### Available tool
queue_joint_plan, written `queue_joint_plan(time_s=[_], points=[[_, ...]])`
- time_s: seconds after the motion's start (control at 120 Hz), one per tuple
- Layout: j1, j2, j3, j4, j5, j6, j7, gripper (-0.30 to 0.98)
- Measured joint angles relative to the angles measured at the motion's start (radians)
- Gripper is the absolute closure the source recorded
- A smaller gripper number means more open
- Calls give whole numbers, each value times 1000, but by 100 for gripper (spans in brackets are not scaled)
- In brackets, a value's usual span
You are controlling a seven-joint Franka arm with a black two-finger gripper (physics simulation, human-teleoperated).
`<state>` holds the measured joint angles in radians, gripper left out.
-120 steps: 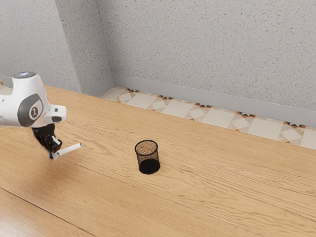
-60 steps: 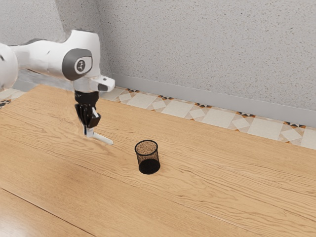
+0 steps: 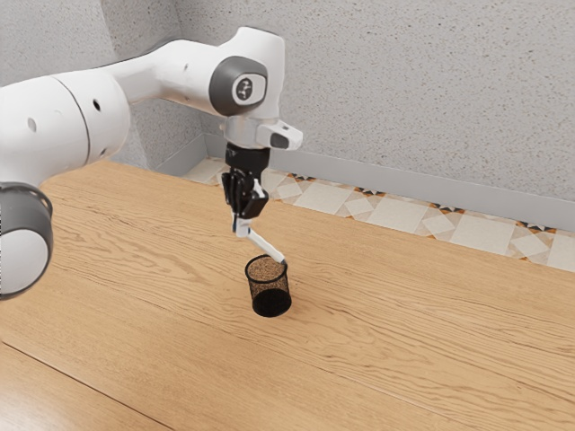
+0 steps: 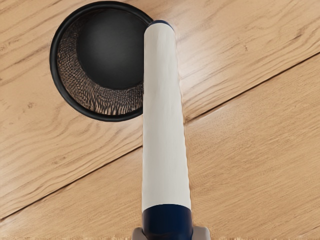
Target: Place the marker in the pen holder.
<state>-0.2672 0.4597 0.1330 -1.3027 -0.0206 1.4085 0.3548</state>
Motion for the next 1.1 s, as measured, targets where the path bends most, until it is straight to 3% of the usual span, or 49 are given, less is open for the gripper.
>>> queue_joint_plan(time_s=[0.742, 0.842, 0.925, 1.042, 1.1], points=[[32, 101, 0, -5, 2, 41, 11, 78], [29, 86, 0, -10, -5, 47, 12, 56], [24, -11, 1, -26, -7, 51, 12, 39], [35, -260, 21, -135, 21, 135, 26, 23], [53, -394, 76, -232, 25, 200, 43, 18]])
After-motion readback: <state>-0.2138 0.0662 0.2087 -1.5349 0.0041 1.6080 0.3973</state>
